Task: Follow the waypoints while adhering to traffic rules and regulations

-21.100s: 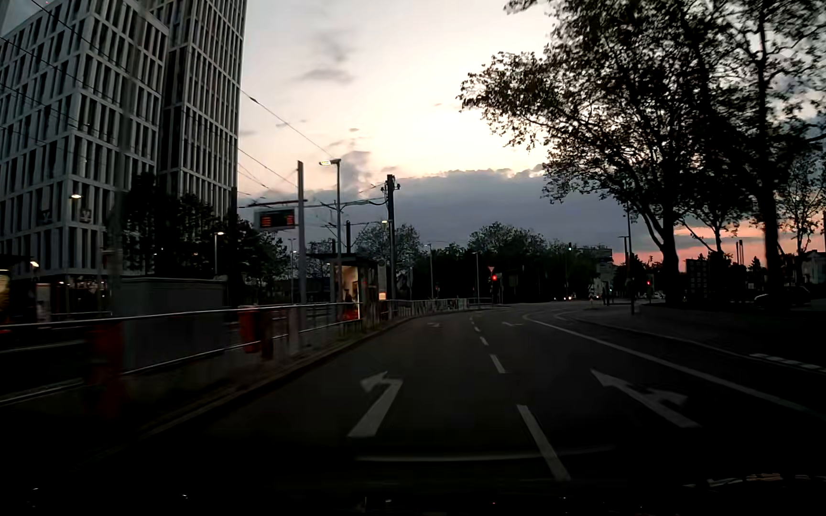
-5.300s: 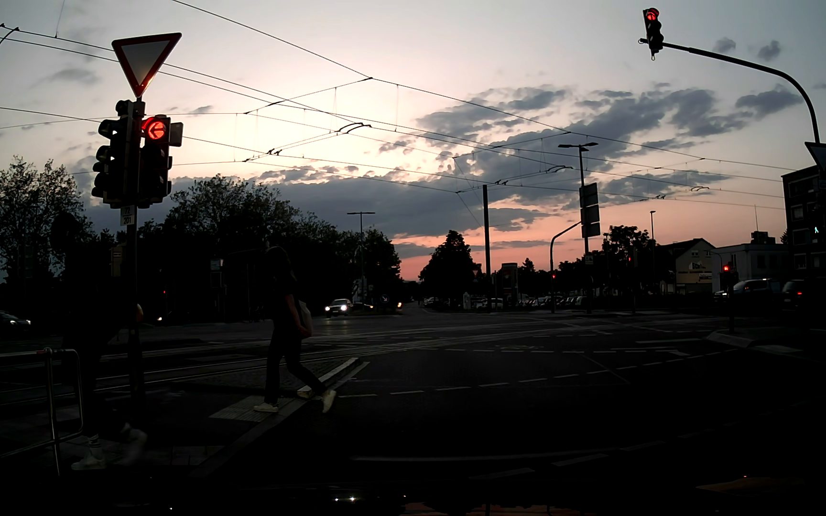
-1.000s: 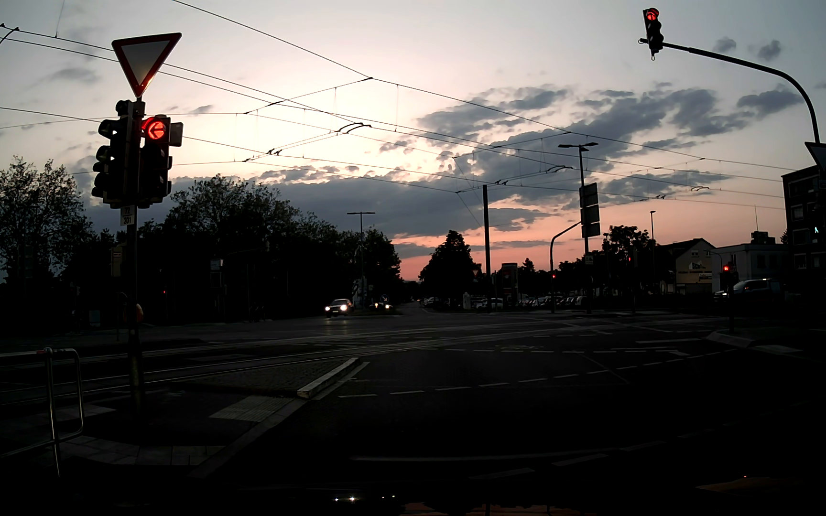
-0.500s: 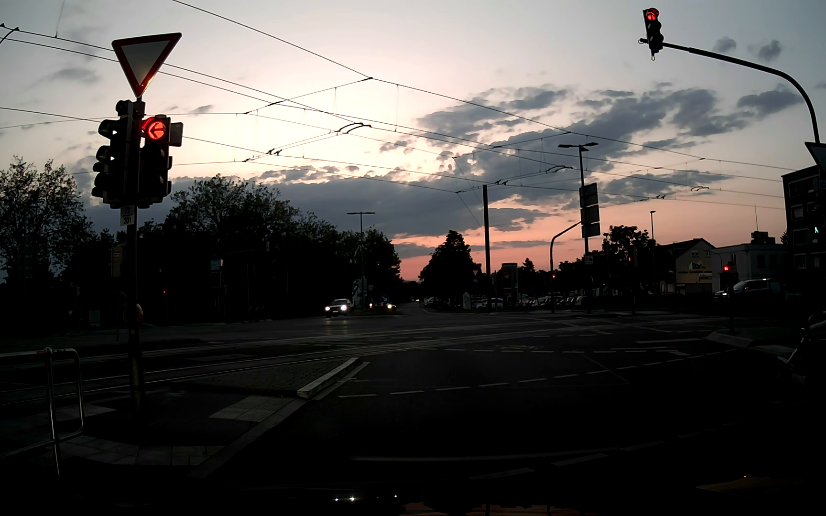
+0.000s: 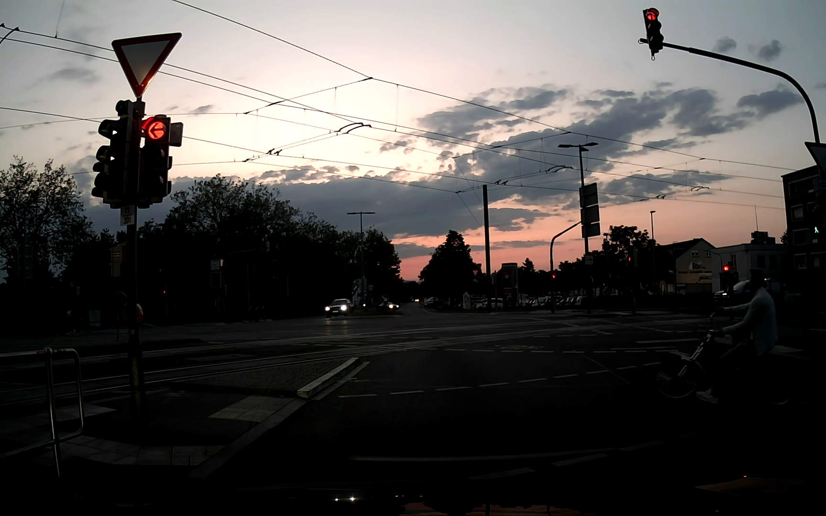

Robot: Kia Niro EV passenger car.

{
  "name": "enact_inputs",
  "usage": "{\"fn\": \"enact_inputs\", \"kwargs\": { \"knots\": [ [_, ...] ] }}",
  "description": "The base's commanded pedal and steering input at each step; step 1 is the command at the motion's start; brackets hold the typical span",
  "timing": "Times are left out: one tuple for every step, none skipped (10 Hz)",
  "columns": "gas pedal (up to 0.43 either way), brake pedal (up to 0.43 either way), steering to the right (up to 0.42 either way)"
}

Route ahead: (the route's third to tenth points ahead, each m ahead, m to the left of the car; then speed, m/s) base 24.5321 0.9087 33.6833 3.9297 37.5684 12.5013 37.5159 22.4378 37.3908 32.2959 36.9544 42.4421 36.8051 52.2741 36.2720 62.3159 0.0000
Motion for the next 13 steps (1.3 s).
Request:
{"fn": "enact_inputs", "kwargs": {
  "knots": [
    [0.0, 0.244, 0.026],
    [0.0, 0.244, 0.027],
    [0.0, 0.244, 0.026],
    [0.0, 0.244, 0.026],
    [0.0, 0.244, 0.027],
    [0.0, 0.244, 0.027],
    [0.0, 0.244, 0.026],
    [0.0, 0.244, 0.026],
    [0.0, 0.244, 0.027],
    [0.0, 0.244, 0.027],
    [0.0, 0.244, 0.027],
    [0.0, 0.244, 0.027],
    [0.0, 0.244, 0.027]
  ]
}}
